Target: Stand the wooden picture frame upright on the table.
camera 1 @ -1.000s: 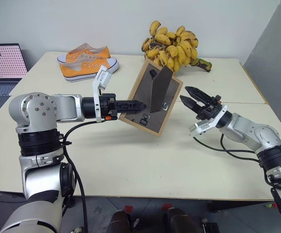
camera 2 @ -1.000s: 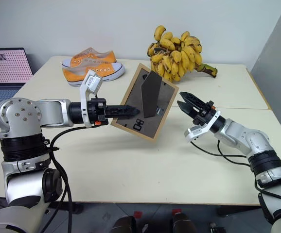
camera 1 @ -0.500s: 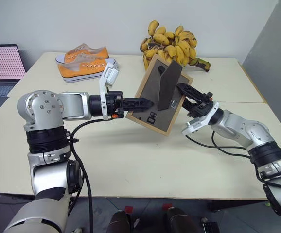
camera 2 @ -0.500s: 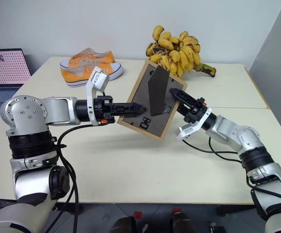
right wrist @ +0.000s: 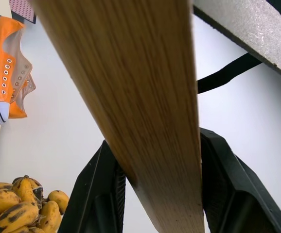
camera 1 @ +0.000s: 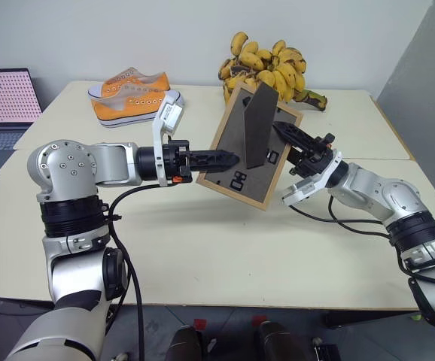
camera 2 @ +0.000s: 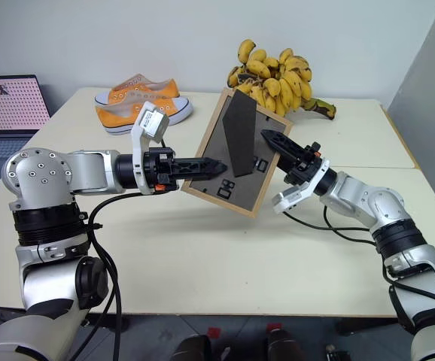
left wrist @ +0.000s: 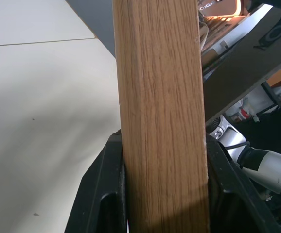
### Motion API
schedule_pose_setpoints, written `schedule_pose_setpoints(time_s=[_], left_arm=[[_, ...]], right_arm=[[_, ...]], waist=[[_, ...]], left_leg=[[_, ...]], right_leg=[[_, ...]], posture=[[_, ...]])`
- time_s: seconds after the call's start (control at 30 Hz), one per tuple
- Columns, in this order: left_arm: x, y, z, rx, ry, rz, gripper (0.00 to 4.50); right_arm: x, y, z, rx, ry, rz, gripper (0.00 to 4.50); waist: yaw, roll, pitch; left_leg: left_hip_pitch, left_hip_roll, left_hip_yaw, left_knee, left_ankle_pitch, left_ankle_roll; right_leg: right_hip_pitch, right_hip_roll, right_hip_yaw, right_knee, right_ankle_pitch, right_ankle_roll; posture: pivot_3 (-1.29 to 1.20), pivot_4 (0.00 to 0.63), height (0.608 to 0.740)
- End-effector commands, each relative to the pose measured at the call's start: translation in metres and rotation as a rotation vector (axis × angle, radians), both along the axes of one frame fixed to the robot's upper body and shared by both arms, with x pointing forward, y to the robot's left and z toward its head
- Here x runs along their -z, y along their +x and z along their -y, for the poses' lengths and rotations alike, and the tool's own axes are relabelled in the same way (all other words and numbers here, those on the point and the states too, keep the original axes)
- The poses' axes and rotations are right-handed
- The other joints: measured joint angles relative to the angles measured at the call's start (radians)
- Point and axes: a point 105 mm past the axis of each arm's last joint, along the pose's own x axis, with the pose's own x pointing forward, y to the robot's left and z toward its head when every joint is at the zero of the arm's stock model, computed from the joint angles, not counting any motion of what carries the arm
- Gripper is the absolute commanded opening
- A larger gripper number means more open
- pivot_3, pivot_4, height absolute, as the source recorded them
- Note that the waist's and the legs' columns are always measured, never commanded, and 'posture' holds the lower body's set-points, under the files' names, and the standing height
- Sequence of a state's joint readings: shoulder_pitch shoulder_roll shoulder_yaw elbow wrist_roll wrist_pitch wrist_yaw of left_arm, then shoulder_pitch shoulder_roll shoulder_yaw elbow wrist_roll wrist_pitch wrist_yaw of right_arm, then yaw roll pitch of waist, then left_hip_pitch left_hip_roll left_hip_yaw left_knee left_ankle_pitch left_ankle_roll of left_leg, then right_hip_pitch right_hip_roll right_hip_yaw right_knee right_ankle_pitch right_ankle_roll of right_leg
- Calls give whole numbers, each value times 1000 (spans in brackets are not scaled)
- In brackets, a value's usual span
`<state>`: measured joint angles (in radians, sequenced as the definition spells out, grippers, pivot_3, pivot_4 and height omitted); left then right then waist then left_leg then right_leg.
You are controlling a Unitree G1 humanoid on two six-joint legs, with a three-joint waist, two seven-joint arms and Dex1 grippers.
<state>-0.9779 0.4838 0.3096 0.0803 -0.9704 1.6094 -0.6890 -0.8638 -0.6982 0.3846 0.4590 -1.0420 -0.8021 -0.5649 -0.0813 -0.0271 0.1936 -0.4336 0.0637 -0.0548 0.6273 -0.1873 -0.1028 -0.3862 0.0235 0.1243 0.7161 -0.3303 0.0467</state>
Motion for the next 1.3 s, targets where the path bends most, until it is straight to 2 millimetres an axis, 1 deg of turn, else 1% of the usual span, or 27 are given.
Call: schedule_pose_setpoints(time_s=[0.03, 0.13, 0.17, 0.23, 0.3, 0.33, 0.4, 0.43, 0.57, 0.67, 0.73, 0.77, 0.8, 0.87, 0.9, 0.97, 1.03, 1.13, 1.2, 1.3], left_arm=[[-12, -4, -3, -6, 11, 73, 1303], [-11, -4, -3, -10, 12, 70, 1303], [-10, -3, -3, -14, 10, 66, 1644], [-10, -3, -4, -16, 4, 61, 2050], [-11, -5, -5, -19, 17, 96, 2413], [-11, -5, -6, -23, 26, 116, 2670], [-22, -7, -16, -65, 35, 234, 2964], [-30, -9, -22, -85, 28, 306, 3199], [-59, -18, -47, -169, -16, 450, 3199], [-77, -30, -70, -288, -24, 572, 3199], [-79, -37, -83, -393, 10, 628, 3199], [-72, -44, -87, -427, 59, 647, 3199], [-54, -57, -87, -438, 150, 666, 3199], [-27, -76, -84, -425, 276, 675, 3199], [-12, -85, -85, -420, 327, 658, 3199], [15, -101, -89, -441, 387, 595, 3199], [31, -111, -92, -473, 416, 561, 3199], [41, -117, -96, -537, 416, 540, 3199], [41, -118, -100, -569, 420, 543, 3199], [36, -119, -105, -606, 415, 558, 3199]], right_arm=[[-4, 5, 7, 29, -14, 2, 1597], [-6, 6, 7, 37, -6, 8, 1597], [-6, 6, 7, 37, -5, 6, 1597], [-6, 6, 7, 36, -4, 1, 1597], [-6, 7, 7, 34, -4, -6, 1597], [-5, 7, 6, 33, -4, -9, 1597], [-5, 8, 4, 24, -8, -23, 1597], [-5, 9, 4, 20, -10, -30, 1597], [-3, 12, 0, 6, -19, -51, 1597], [0, 16, -2, -12, -10, -108, 1597], [3, 20, -3, -25, 32, -191, 1597], [5, 24, -5, -37, 77, -268, 1597], [10, 29, -10, -58, 138, -396, 1597], [18, 34, -18, -106, 214, -583, 1597], [23, 36, -24, -145, 281, -720, 1597], [32, 40, -37, -260, 427, -1049, 1597], [39, 35, -50, -394, 478, -1279, 1597], [50, 25, -63, -527, 498, -1531, 1597], [62, 19, -71, -581, 507, -1679, 1597], [77, 8, -80, -629, 504, -1815, 1597]], waist=[[0, 0, 0], [0, 0, 0], [0, 0, 0], [0, 0, 0], [0, 0, 0], [-1, 0, 0], [-1, 0, 0], [-1, 0, 0], [-3, 0, 0], [-4, 0, 0], [-8, 0, 0], [-9, 0, 0], [-11, -1, 0], [-22, -1, 0], [-22, -2, 1], [-22, -5, 2], [-20, -5, 2], [5, -4, 3], [16, -4, 3], [27, -4, 2]], left_leg=[[0, 0, 0, 0, 0, 0], [0, 0, 0, 0, 0, 0], [0, 0, 0, 0, 0, 0], [0, 0, 0, 0, 0, 0], [0, 0, 0, 0, 0, 0], [0, 0, 0, 0, 0, 0], [0, 0, 0, 0, 0, 0], [0, 0, 0, 0, 0, 0], [0, 0, 0, 0, 0, 0], [1, 0, 0, 0, 0, 1], [1, 0, 0, 0, 0, 1], [1, 0, 0, 0, 0, 1], [1, 0, 0, 0, 0, 1], [3, 1, 1, -2, 0, 1], [4, 1, 1, -2, 0, 1], [6, 0, -2, -3, -1, 1], [10, 1, -5, -3, -2, 3], [10, -1, -11, -1, -2, 3], [11, -1, -13, -1, -2, 3], [11, -1, -15, -1, -2, 3]], right_leg=[[0, 0, 0, 0, 0, 0], [0, 0, 0, 0, 0, 0], [0, 0, 0, 0, 0, 0], [0, 0, 0, 0, 0, 0], [1, 0, -1, 0, 0, 0], [1, 0, 0, 0, 0, 0], [0, -1, 0, 0, 0, 0], [0, -1, 0, 0, 0, 0], [0, -1, -1, 0, 0, 0], [0, -1, -1, 0, 0, 0], [0, -1, 0, 0, 0, 0], [0, -1, 0, 0, 0, 0], [1, -1, -1, -1, 0, 0], [2, -1, -1, -2, 0, 0], [5, -2, -1, -2, 0, 0], [8, -3, -4, -3, 0, 0], [14, -4, -7, -4, 0, 0], [17, -5, -13, -2, 0, 0], [18, -5, -16, -3, -1, -1], [18, -5, -19, -3, -2, -2]], posture=[[0, 150, 740], [0, 150, 740], [0, 150, 740], [0, 150, 740], [0, 150, 740], [0, 150, 740], [0, 150, 740], [0, 150, 740], [0, 150, 740], [0, 150, 740], [0, 150, 740], [0, 150, 740], [0, 150, 740], [0, 150, 740], [0, 150, 740], [0, 150, 740], [0, 150, 740], [0, 150, 740], [0, 150, 740], [0, 150, 740]])
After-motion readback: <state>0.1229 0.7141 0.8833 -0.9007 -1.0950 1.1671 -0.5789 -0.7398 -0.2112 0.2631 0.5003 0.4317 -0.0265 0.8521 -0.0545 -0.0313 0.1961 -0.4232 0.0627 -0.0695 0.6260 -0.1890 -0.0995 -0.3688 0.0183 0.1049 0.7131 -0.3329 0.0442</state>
